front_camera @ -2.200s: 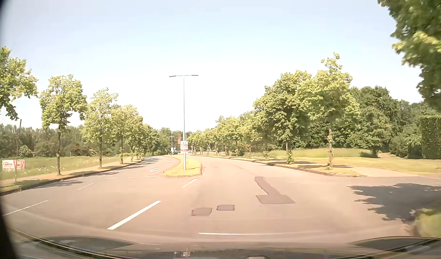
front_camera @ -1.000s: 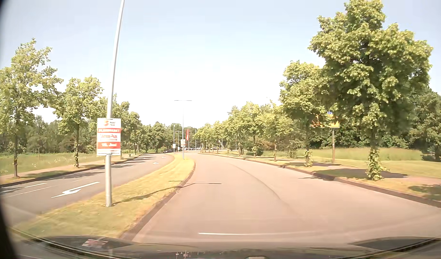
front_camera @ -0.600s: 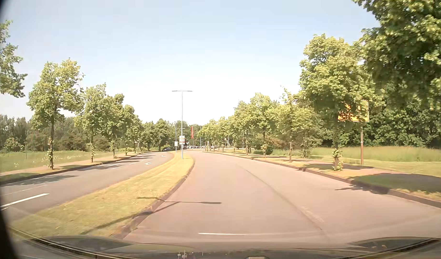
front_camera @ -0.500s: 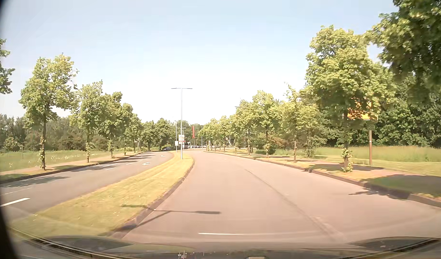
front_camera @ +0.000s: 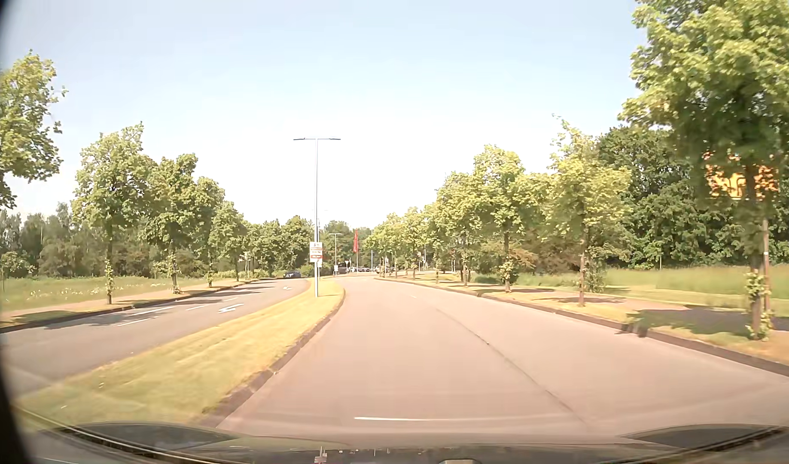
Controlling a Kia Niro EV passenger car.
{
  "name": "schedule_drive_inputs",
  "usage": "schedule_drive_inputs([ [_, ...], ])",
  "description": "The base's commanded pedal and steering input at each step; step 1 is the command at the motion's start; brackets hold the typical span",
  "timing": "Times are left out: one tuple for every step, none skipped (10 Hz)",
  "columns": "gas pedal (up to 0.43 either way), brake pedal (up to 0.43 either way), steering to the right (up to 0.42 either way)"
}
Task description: Follow the waypoints while adhering to traffic rules and regulations
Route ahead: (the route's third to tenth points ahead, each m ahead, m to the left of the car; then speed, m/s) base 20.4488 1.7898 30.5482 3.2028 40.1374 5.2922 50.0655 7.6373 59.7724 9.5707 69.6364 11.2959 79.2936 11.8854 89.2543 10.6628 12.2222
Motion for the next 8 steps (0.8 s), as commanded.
schedule_drive_inputs([
  [0.189,0.0,-0.029],
  [0.189,0.0,-0.031],
  [0.189,0.0,-0.031],
  [0.189,0.0,-0.031],
  [0.189,0.0,-0.031],
  [0.189,0.0,-0.031],
  [0.189,0.0,-0.031],
  [0.189,0.0,-0.031],
])
